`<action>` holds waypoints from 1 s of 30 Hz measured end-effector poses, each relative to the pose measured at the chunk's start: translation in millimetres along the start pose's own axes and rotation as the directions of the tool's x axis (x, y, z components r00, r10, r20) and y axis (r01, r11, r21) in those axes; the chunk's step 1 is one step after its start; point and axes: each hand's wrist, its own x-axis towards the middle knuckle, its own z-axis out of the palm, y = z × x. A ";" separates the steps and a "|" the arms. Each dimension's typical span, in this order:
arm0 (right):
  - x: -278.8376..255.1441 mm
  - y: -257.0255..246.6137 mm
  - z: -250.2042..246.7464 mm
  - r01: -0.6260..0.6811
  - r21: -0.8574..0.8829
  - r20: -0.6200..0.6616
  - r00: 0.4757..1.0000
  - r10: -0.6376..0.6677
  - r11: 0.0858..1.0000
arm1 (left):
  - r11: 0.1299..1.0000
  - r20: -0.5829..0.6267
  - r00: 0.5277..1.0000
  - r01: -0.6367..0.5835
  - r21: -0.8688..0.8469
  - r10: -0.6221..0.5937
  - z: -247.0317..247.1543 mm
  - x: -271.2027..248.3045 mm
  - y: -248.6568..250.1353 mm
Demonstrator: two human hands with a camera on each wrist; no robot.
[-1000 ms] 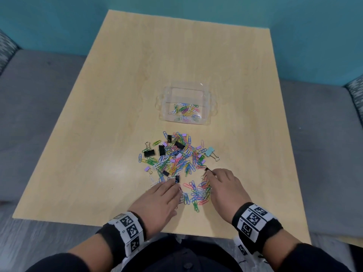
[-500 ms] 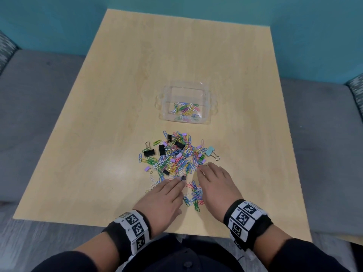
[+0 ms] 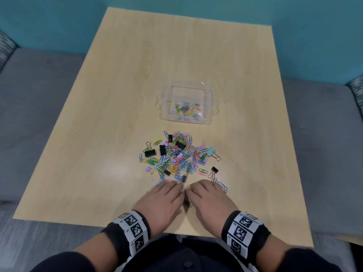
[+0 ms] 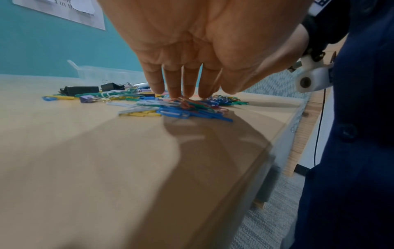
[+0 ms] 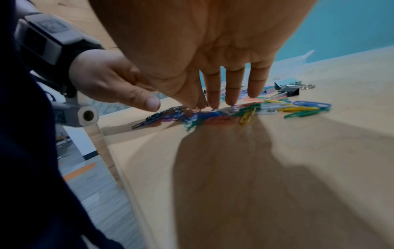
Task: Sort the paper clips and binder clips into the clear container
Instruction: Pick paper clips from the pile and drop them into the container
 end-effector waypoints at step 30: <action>17.8 70.2 -17.0 -0.457 0.234 -0.119 0.862 0.492 0.858 | 0.998 0.011 1.000 0.014 -0.054 -0.013 -11.4 -10.5 -8.7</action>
